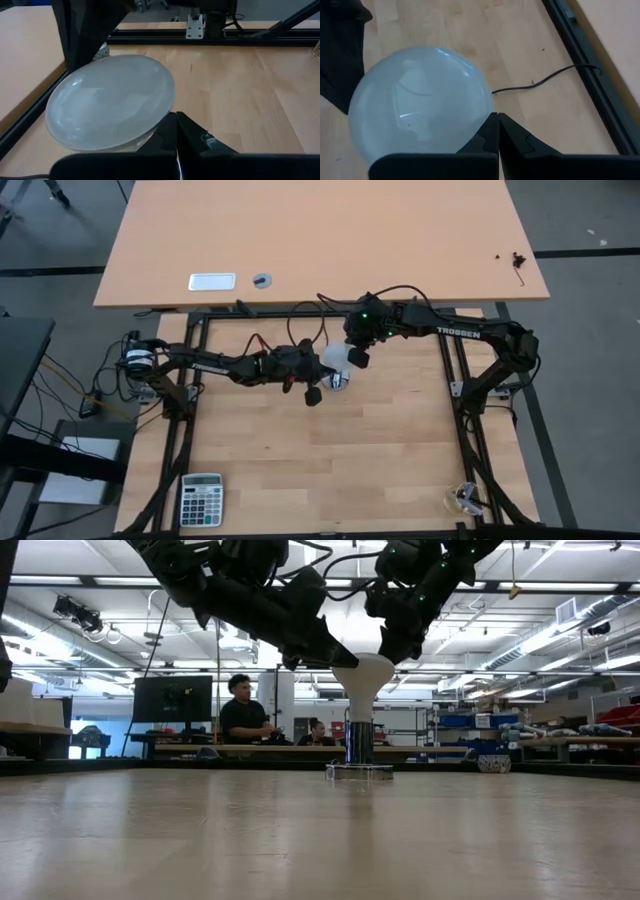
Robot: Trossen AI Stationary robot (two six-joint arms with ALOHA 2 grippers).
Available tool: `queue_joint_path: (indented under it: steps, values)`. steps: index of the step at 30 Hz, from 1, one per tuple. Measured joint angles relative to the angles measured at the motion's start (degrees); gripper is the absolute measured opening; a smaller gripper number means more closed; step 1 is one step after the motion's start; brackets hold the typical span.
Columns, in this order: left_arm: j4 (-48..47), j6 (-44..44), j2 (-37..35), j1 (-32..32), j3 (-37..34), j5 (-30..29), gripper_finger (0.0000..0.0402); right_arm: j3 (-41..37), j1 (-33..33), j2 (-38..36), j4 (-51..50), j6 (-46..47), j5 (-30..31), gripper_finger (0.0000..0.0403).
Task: Screw lightbulb
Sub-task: Insert the lightbulb into the silver lamp socket
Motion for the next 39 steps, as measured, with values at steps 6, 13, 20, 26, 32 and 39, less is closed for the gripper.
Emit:
queue_joint_path:
  steps: [6,13,20,26,32,39]
  values:
    - [0.0,0.0,0.0,0.0,-0.1,-0.8,0.0,0.0,0.1,0.0,-2.2,0.8,0.1,0.0009]
    - [-0.7,0.0,0.0,0.7,-0.1,-0.9,0.0,-0.1,0.3,-0.3,-4.8,1.3,0.2,0.0009]
    - [-2.0,0.0,0.0,2.2,-0.2,-1.7,0.0,-0.3,0.7,-2.4,-8.5,1.8,0.1,0.0009]
    - [-2.9,0.0,0.0,4.2,-0.2,-2.6,0.0,-0.3,1.1,-4.8,-10.1,2.4,-1.0,0.0009]
    - [-3.4,-0.2,-1.2,4.7,-0.5,-1.8,0.0,-0.3,1.1,-6.1,-9.3,2.4,0.6,0.0009]
    - [-6.9,0.0,-4.3,4.7,-0.7,-1.5,0.0,-0.3,1.1,-6.3,-9.1,2.4,1.4,0.0009]
